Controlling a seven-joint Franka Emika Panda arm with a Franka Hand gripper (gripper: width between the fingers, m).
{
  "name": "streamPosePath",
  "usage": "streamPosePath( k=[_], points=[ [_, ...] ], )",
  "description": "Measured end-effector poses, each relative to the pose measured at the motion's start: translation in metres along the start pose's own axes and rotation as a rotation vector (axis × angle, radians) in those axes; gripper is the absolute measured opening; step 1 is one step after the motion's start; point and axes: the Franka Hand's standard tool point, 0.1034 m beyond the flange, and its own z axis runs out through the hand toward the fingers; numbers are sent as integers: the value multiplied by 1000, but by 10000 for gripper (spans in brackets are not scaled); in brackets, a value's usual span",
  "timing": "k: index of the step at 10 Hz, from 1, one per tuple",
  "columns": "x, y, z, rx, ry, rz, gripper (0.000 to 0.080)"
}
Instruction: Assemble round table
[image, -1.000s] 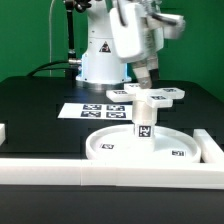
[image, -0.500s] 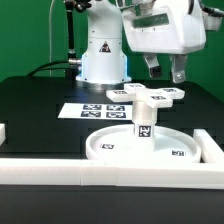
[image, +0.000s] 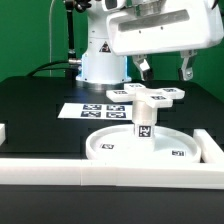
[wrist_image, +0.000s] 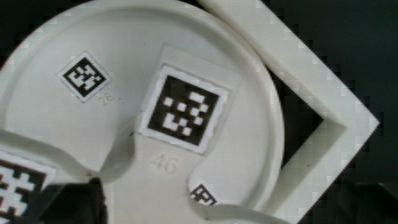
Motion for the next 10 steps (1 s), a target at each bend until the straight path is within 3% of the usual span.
streamPosePath(
  k=[3, 5, 7, 10],
  points=[
    [-12, -8, 2, -94, 107, -536, 649],
    [-13, 2, 4, -113, 130, -877, 649],
    [0, 15, 1, -140, 91, -1130, 649],
    [3, 16, 2, -154, 83, -1288, 649]
  ],
)
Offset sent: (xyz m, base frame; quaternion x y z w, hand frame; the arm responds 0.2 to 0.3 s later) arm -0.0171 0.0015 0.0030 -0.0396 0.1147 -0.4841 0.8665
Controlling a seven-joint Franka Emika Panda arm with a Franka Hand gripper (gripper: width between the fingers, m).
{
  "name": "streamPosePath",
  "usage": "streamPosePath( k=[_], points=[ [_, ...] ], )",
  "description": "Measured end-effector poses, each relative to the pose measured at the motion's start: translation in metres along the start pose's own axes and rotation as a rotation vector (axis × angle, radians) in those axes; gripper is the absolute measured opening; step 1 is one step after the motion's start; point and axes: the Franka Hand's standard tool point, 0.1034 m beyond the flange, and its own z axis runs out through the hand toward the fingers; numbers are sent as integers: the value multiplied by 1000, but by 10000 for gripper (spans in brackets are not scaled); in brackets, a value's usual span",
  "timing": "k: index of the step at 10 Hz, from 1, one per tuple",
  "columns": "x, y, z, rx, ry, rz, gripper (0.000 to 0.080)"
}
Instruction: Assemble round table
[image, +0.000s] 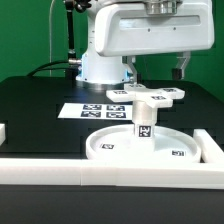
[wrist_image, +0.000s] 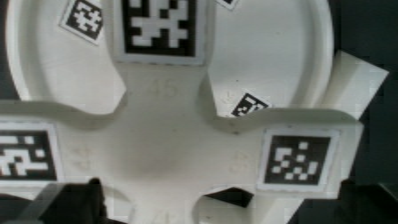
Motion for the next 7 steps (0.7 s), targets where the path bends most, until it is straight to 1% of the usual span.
streamPosePath(
  k=[2, 4, 5, 7],
  points=[
    [-1, 2, 1, -5, -7, -152, 649],
    [0, 11, 2, -1, -24, -468, 649],
    [0, 15, 2, -1, -28, -553, 649],
    [-2, 18, 2, -10, -40, -670, 649]
  ],
)
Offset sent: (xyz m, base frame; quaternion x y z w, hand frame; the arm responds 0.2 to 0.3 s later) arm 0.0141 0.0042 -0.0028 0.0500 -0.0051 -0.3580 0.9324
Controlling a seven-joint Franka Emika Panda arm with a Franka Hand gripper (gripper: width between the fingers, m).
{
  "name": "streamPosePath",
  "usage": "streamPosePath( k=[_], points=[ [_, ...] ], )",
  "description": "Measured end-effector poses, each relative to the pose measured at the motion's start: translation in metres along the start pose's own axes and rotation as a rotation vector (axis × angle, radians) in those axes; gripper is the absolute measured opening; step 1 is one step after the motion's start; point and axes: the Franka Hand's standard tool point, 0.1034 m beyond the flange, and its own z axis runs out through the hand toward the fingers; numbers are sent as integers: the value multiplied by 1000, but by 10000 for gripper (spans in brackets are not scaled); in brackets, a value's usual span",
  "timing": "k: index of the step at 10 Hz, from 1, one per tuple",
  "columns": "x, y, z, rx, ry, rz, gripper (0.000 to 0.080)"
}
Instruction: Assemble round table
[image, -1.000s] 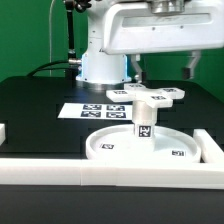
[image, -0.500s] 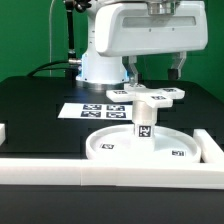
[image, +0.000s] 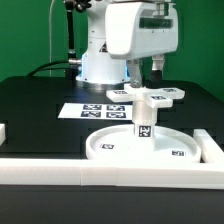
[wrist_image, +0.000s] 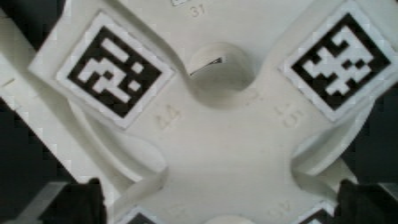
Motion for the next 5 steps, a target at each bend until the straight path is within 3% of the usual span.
streamPosePath(
  k=[3, 5],
  points=[
    [1, -1, 5, -9, -17, -97, 649],
    [5, -1, 10, -9, -28, -15, 649]
  ],
)
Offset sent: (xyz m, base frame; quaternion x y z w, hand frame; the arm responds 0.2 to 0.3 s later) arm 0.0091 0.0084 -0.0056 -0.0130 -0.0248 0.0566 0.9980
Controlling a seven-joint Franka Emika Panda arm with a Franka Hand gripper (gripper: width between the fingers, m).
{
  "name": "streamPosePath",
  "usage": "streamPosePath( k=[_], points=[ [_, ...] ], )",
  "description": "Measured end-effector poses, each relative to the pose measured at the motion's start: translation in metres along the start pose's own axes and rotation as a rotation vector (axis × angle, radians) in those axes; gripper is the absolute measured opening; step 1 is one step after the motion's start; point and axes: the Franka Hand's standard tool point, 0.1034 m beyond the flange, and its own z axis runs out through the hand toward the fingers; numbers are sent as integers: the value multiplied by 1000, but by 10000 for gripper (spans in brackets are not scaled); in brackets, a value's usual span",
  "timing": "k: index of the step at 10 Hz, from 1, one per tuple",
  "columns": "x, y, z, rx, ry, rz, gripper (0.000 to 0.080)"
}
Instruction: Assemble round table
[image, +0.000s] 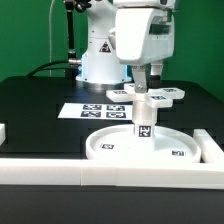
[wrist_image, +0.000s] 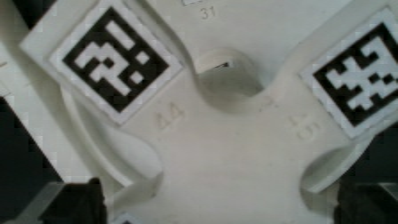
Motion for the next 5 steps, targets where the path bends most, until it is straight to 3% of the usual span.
streamPosePath(
  k=[5],
  points=[
    [-5, 5, 4, -4, -8, 42, 649]
  ],
)
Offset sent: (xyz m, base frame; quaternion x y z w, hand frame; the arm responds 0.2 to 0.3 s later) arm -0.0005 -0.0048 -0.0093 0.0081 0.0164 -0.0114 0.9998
